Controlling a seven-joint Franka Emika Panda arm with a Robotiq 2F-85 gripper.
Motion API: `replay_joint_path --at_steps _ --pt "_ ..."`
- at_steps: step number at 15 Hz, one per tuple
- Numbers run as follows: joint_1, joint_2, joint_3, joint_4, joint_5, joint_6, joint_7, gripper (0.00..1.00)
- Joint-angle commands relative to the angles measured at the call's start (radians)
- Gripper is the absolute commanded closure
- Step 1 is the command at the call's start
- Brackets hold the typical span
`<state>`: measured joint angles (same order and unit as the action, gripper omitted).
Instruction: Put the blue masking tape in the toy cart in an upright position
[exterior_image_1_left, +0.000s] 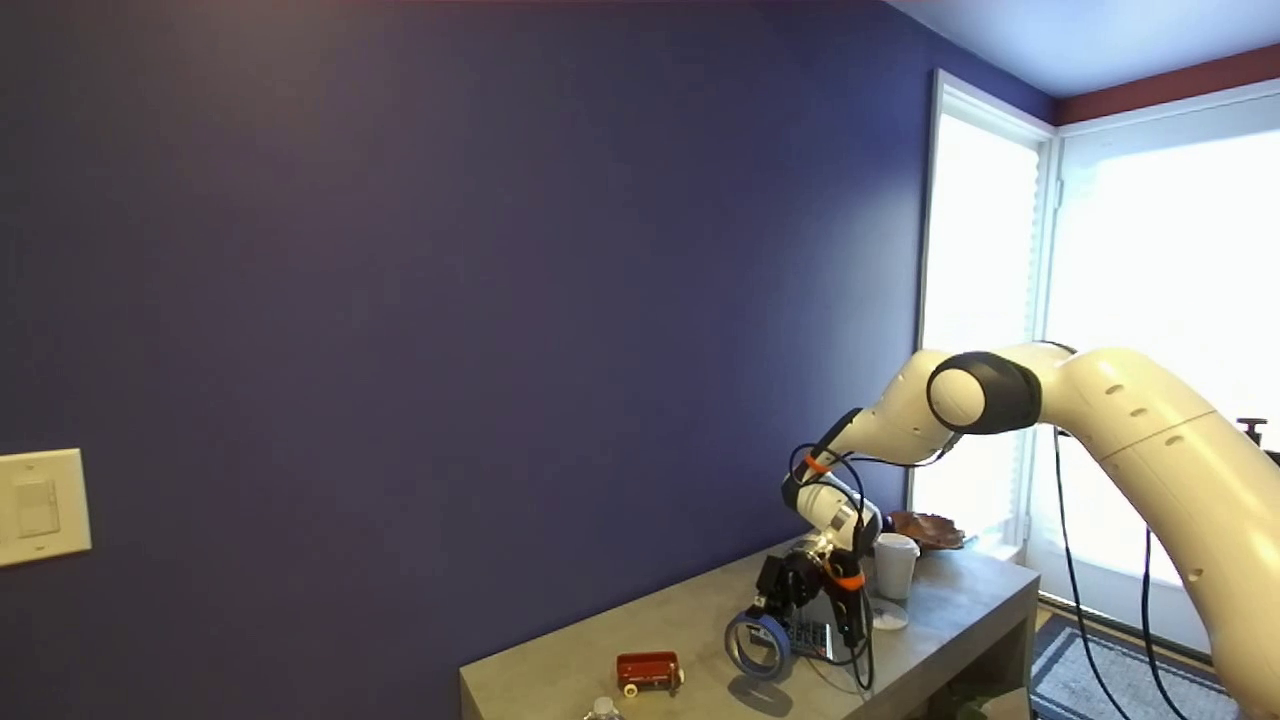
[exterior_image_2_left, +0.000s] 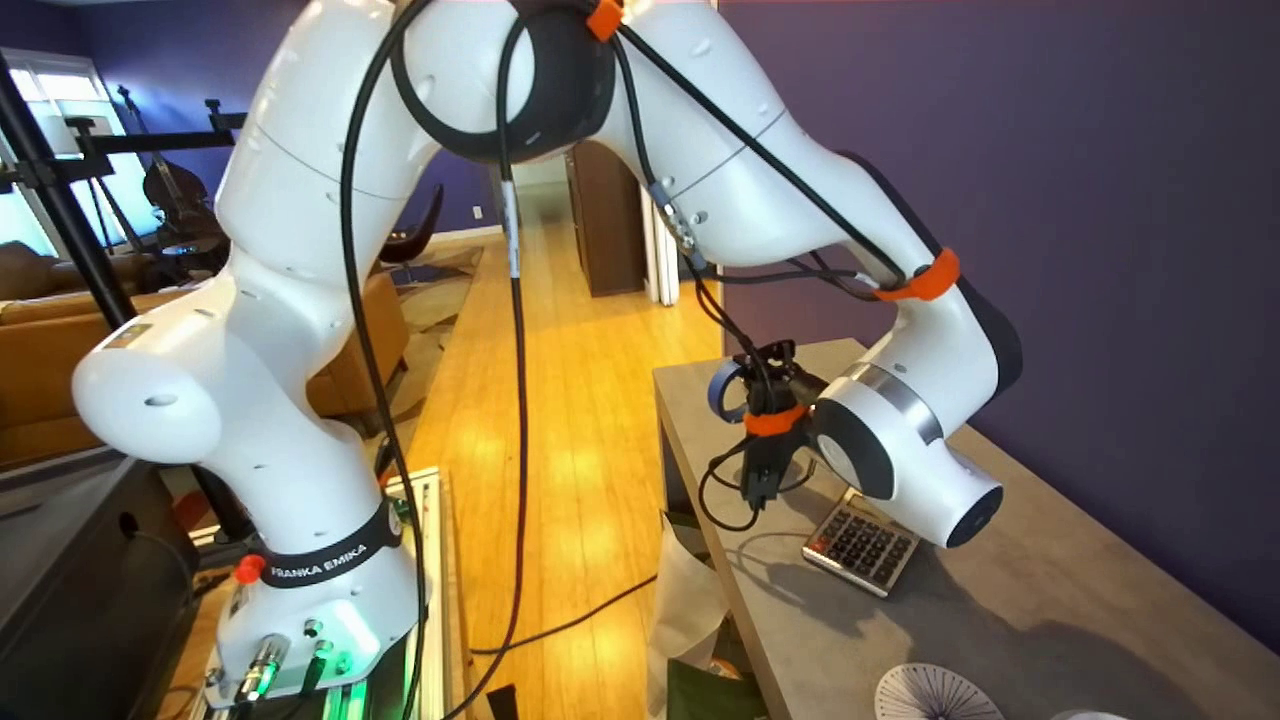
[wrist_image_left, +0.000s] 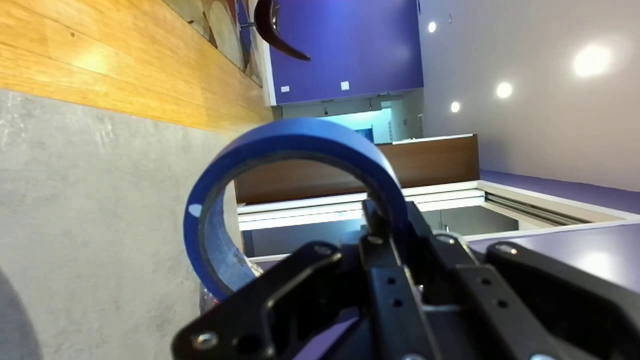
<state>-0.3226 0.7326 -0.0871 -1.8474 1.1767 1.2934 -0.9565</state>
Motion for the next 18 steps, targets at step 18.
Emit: replay_joint_path --at_steps 18 --pt "0.055 0.142 -0.003 0.145 0.019 0.153 0.163 0.97"
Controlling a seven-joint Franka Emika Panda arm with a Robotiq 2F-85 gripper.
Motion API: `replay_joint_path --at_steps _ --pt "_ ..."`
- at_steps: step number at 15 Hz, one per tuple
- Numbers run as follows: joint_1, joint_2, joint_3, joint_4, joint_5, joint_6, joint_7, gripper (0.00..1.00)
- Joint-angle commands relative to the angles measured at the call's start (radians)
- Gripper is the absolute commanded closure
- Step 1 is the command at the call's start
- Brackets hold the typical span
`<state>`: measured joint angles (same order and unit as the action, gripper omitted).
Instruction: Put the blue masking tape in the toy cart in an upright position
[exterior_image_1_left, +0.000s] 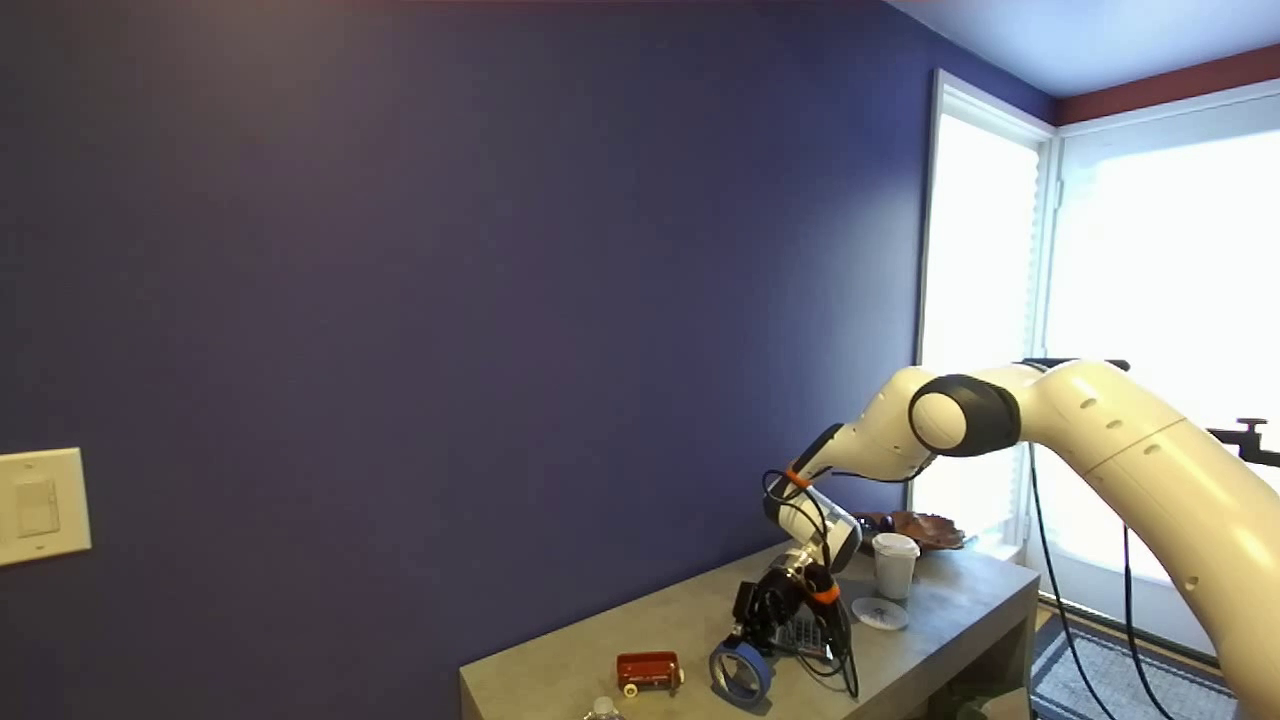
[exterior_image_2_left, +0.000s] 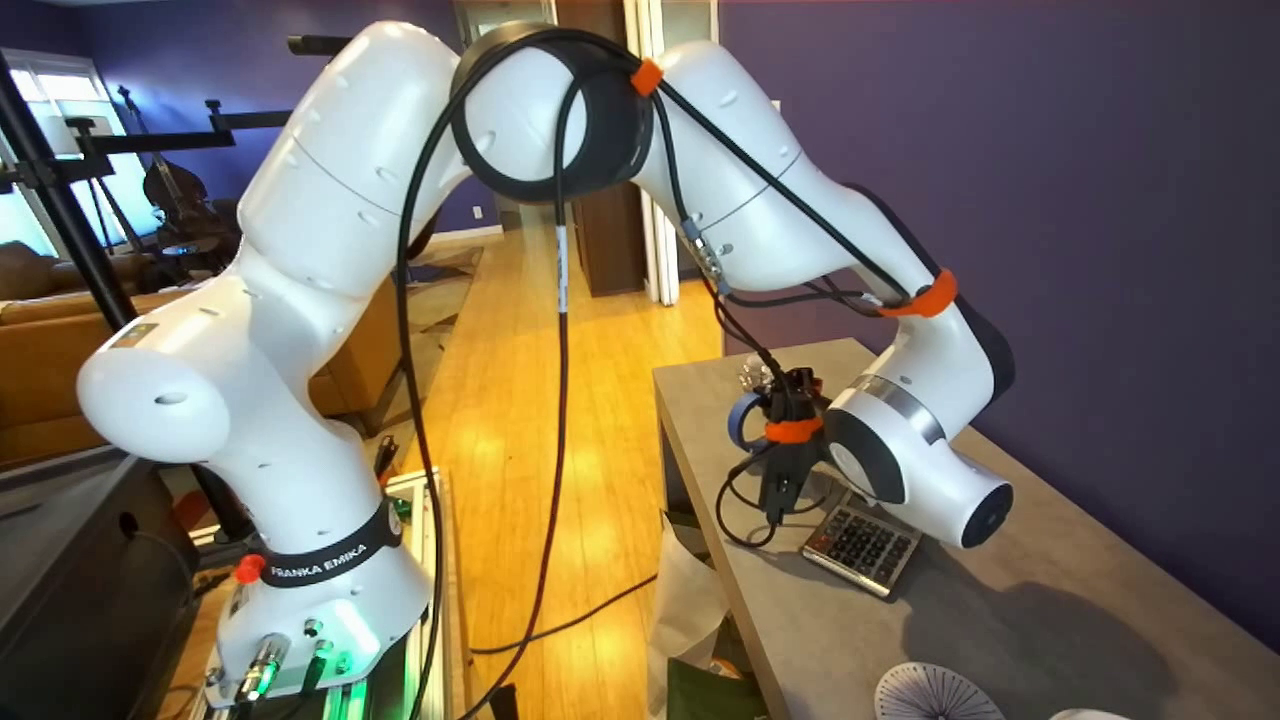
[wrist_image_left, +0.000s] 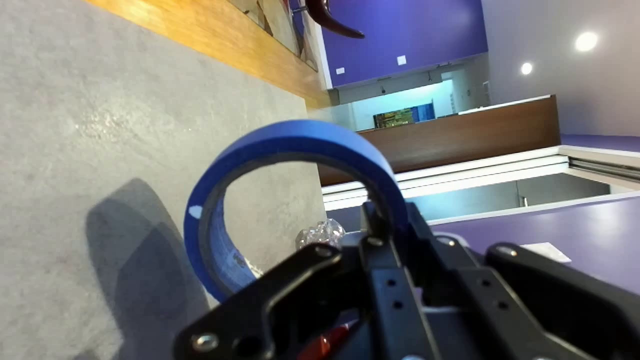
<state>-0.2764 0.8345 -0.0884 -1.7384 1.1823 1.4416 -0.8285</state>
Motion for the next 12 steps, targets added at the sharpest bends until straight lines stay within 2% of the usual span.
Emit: replay_joint_path --at_steps 1,5,7,10,12 --pt "0.009 0.045 -0.001 0.040 0.012 0.004 0.044 0.97" --pt "0.007 0.065 0.000 0.066 0.001 -0.006 0.078 0.97" --pt "0.006 0.070 0.001 0.074 -0.002 -0.009 0.093 0.61" --pt "0.006 0.079 0.001 0.085 -0.004 -0.007 0.109 0.43" --pt "0.005 0.081 0.002 0.090 -0.005 -0.008 0.116 0.43"
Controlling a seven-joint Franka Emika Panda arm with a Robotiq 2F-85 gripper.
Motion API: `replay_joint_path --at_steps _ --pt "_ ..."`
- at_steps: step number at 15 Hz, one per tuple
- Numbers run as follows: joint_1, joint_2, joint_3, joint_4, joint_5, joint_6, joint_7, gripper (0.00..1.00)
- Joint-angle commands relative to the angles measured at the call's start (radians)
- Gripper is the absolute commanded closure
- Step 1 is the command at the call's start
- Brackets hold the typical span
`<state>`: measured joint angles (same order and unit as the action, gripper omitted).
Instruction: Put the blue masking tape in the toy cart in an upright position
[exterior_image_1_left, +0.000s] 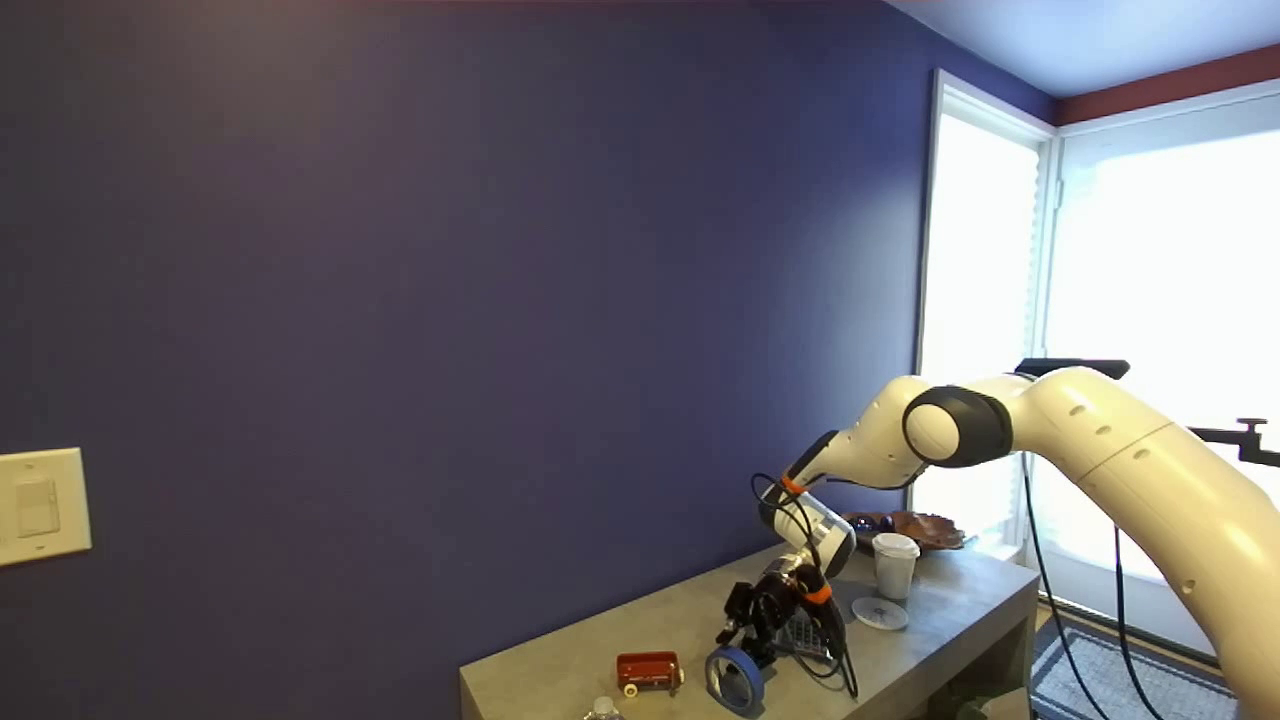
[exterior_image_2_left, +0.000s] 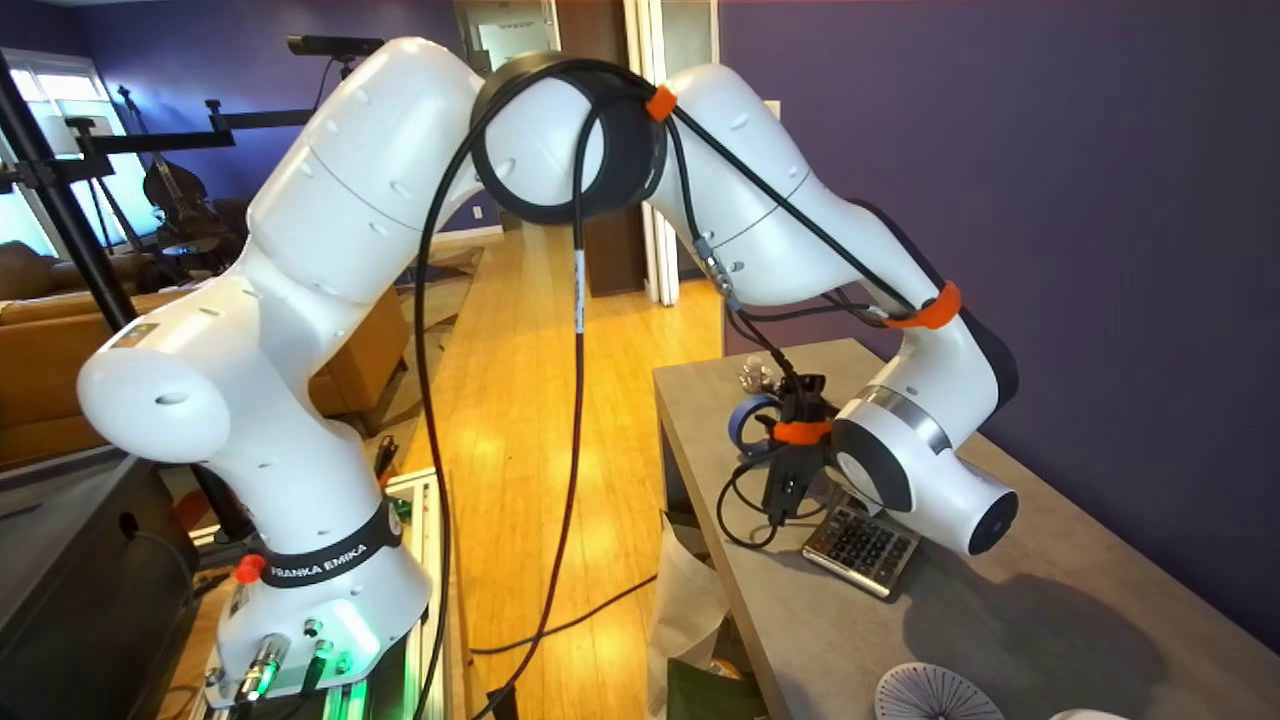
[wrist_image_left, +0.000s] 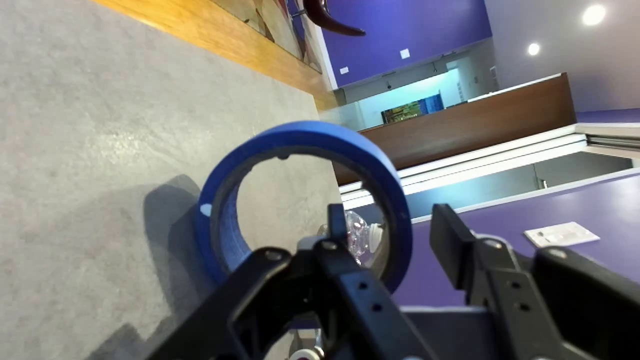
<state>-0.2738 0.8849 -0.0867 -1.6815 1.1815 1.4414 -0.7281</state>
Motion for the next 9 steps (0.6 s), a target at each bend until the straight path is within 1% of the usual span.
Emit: replay_joint_path --at_steps 1,2,3,5,6,7,8,9 --pt "0.002 0.031 0.000 0.033 -0.004 -0.008 0.017 0.41" --pt "0.002 0.030 0.000 0.033 -0.004 -0.008 0.018 0.44" --pt "0.003 0.028 -0.001 0.033 -0.006 -0.006 0.018 0.45" --pt "0.008 0.018 -0.007 0.030 -0.017 0.003 0.015 0.32" --pt "0.012 0.009 -0.012 0.029 -0.028 0.011 0.011 0.17" --pt "0.015 -0.001 -0.018 0.027 -0.040 0.018 0.009 0.12" --pt "0.015 -0.009 -0.020 0.028 -0.046 0.022 0.006 0.04" --pt "0.014 -0.016 -0.023 0.030 -0.055 0.026 0.005 0.01"
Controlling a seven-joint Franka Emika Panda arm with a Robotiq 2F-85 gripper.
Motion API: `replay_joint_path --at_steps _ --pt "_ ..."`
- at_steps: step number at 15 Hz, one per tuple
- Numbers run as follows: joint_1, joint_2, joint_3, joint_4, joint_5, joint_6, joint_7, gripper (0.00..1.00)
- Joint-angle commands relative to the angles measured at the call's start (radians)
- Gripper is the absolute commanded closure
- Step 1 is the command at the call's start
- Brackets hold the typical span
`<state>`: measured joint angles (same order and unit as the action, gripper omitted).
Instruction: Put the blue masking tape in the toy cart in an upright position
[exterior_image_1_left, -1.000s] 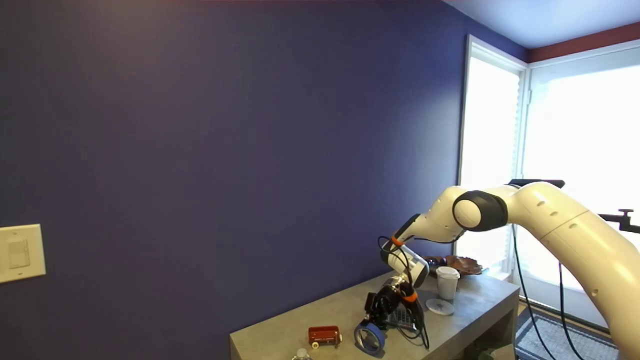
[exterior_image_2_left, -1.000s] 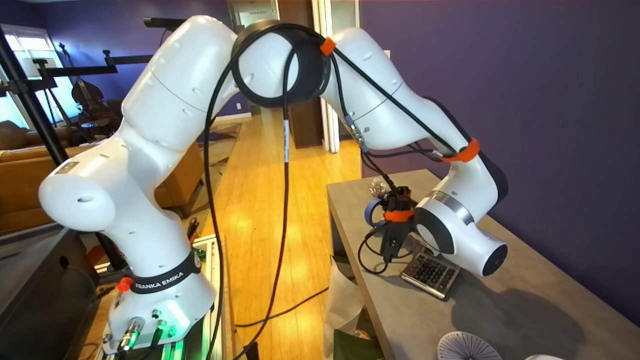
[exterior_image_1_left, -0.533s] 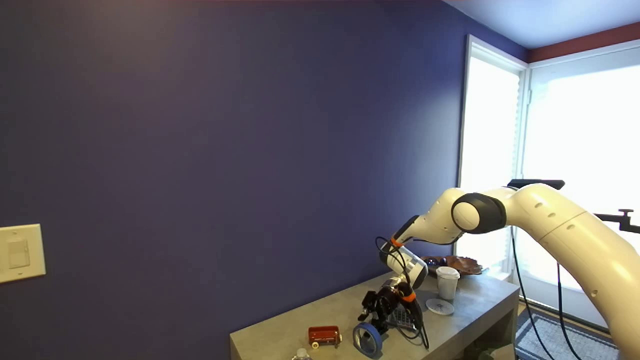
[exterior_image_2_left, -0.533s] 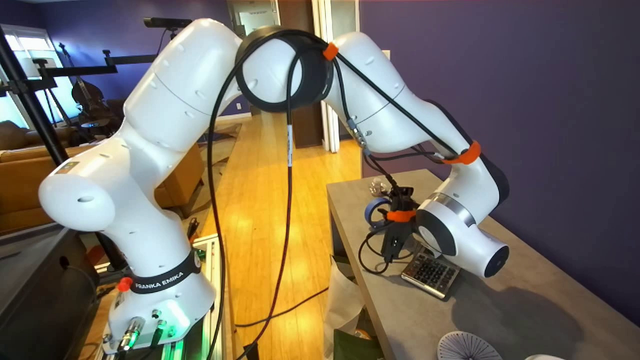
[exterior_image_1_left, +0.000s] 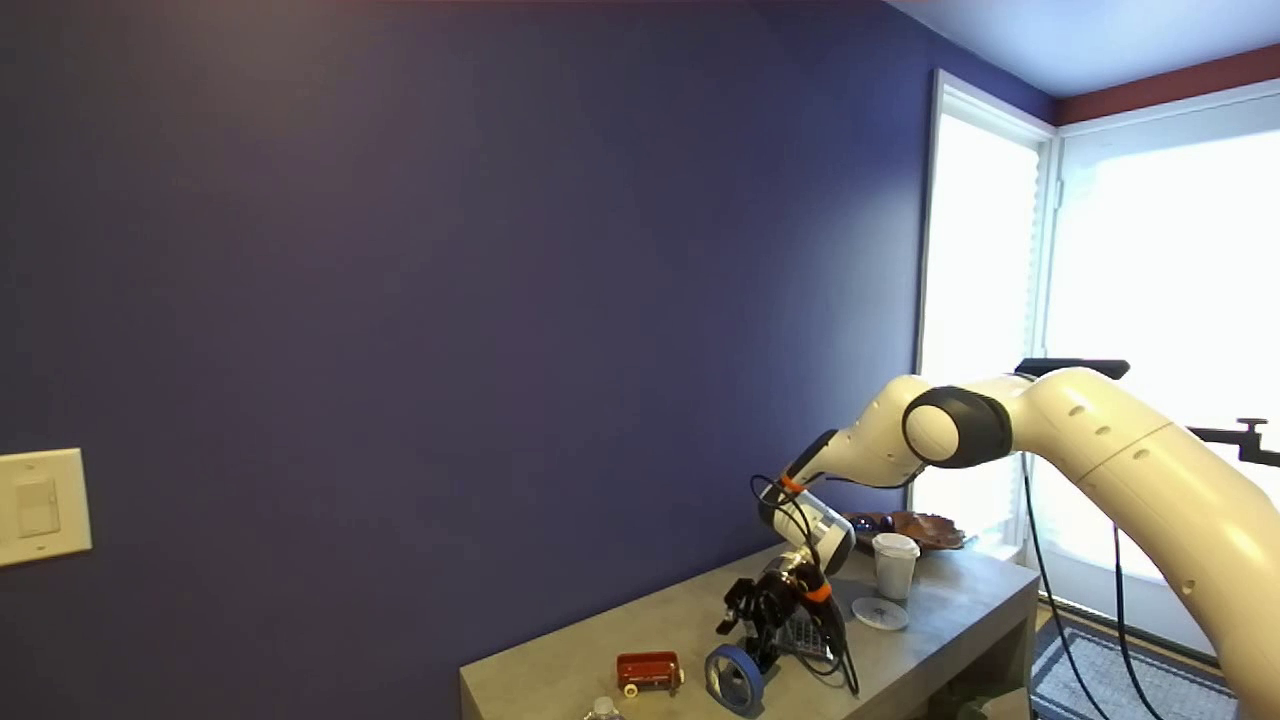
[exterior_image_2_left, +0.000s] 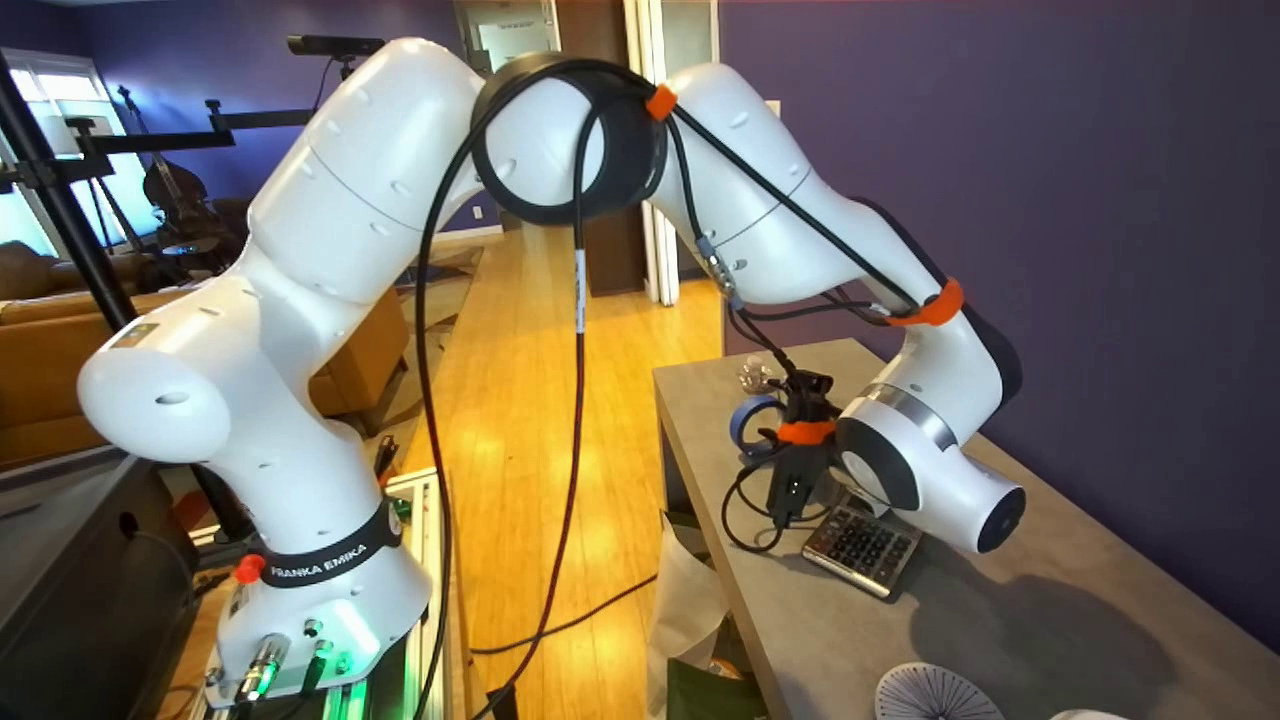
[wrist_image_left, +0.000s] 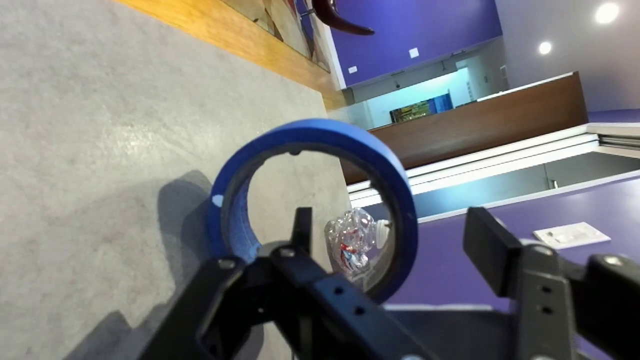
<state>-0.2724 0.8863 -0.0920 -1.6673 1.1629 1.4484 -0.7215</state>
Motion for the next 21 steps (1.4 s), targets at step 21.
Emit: replay_joint_path --at_steps 21 --pt "0.224 -0.739 0.030 -0.492 -0.502 0.743 0.030 0.00"
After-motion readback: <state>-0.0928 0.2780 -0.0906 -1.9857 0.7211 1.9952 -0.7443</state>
